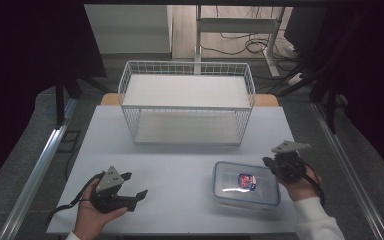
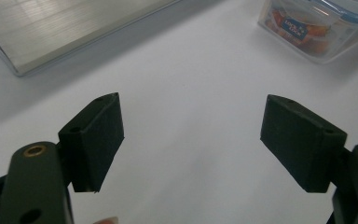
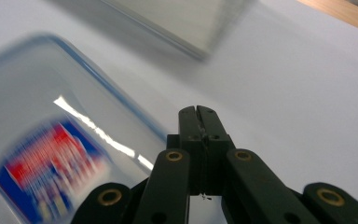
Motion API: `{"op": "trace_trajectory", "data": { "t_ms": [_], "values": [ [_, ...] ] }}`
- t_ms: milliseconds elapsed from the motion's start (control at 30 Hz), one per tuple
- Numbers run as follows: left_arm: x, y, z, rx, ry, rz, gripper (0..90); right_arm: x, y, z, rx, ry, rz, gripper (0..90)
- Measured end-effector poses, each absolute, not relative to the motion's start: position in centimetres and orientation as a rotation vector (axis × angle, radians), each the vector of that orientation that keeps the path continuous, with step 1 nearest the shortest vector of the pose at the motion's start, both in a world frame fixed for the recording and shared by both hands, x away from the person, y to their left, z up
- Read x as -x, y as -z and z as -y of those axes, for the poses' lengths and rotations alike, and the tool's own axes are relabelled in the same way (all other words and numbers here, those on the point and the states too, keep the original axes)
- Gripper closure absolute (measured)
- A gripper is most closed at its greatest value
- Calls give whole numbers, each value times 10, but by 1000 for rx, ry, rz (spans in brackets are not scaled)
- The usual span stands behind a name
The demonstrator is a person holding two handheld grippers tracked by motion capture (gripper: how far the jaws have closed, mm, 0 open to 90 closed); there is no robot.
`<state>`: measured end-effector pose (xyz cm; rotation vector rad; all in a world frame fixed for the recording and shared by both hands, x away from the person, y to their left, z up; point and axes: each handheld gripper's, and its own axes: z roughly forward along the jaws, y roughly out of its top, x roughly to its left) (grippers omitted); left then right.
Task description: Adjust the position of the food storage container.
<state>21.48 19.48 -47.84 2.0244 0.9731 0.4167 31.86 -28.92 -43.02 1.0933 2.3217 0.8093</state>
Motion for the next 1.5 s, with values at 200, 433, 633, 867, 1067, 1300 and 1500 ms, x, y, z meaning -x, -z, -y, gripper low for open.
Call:
{"op": "trace_trajectory", "data": {
  "t_ms": [200, 433, 633, 867, 1067, 1300, 1500],
  "values": [
    [-220, 479, -198, -1989, -380, -996, 213, -288, 439, 331, -1238, -805, -2239, 890],
    [-223, 478, -198, -1979, -376, -1007, 215, -280, 462, 343, -1327, -713, -2278, 890],
    [-222, 478, -198, -1983, -381, -1009, 215, -281, 470, 341, -1348, -726, -2344, 890],
    [-220, 478, -198, -1987, -392, -1013, 215, -283, 474, 338, -1349, -726, -2374, 890],
    [-221, 479, -197, -1980, -390, -1017, 216, -285, 475, 326, -1318, -747, -2395, 890],
    [-222, 478, -198, -1977, -393, -1022, 216, -287, 477, 304, -1264, -792, -2444, 890],
    [-221, 478, -198, -1970, -395, -1023, 215, -292, 477, 271, -1181, -784, -2483, 890]
  ]
}}
